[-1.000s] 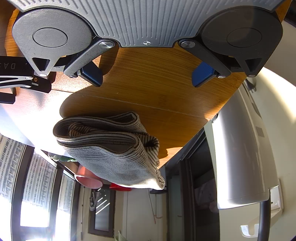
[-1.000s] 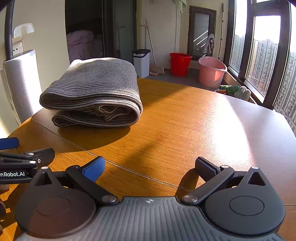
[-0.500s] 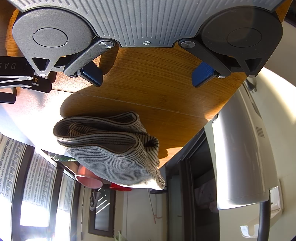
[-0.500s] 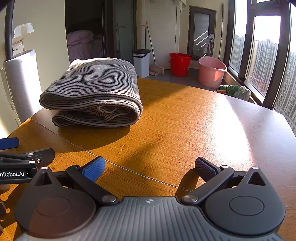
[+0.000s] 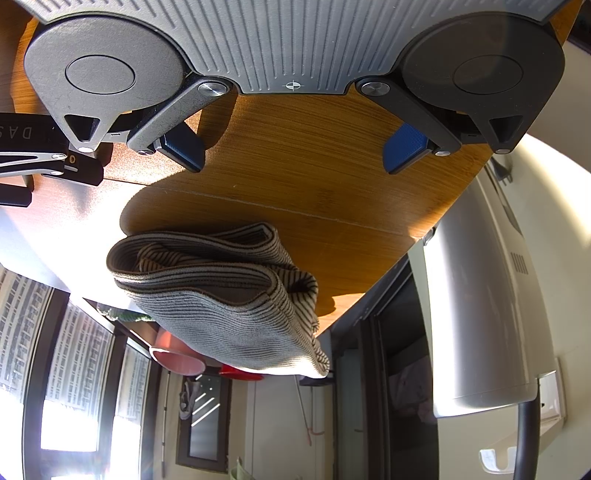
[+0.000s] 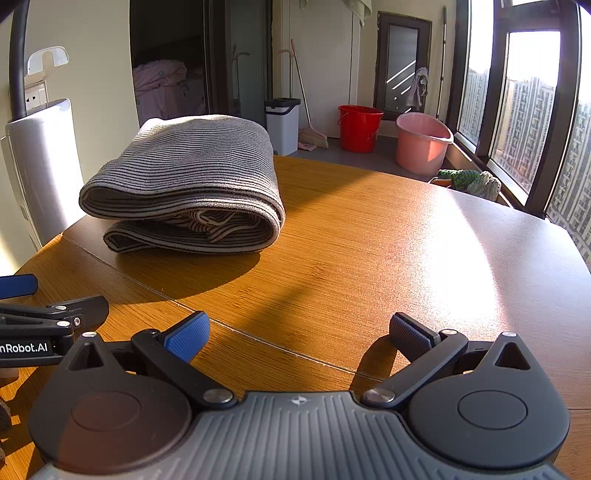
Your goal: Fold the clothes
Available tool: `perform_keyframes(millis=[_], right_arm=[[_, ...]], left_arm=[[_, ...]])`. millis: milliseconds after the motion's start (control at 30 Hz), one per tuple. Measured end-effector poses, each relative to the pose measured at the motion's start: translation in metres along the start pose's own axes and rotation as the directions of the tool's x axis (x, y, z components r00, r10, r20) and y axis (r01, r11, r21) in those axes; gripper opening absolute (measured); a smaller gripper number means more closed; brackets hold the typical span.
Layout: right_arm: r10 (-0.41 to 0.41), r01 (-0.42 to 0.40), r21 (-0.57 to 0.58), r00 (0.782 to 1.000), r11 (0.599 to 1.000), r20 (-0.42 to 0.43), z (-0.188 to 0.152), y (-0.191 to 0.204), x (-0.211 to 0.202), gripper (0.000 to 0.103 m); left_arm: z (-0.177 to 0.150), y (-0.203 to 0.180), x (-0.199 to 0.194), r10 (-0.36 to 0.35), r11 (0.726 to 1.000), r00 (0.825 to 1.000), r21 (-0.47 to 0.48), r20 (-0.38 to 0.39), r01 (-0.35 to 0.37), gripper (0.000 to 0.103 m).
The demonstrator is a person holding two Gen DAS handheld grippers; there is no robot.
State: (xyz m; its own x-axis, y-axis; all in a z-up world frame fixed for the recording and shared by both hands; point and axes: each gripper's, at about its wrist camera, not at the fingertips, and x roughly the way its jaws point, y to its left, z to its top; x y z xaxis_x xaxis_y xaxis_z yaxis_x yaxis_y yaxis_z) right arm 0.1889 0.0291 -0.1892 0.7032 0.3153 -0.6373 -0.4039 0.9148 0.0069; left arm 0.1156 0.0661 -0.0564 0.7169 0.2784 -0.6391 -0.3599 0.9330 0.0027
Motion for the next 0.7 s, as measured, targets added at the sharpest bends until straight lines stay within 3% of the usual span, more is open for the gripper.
perform_keyframes(millis=[700], right_arm=[[0.000, 0.000, 0.000, 1.000, 1.000, 0.000, 0.0000, 0.0000, 0.0002, 0.103]], left_arm=[[-0.0009, -0.0006, -0.0006, -0.003, 1.000, 1.000, 0.000, 0.000, 0.003, 0.103]])
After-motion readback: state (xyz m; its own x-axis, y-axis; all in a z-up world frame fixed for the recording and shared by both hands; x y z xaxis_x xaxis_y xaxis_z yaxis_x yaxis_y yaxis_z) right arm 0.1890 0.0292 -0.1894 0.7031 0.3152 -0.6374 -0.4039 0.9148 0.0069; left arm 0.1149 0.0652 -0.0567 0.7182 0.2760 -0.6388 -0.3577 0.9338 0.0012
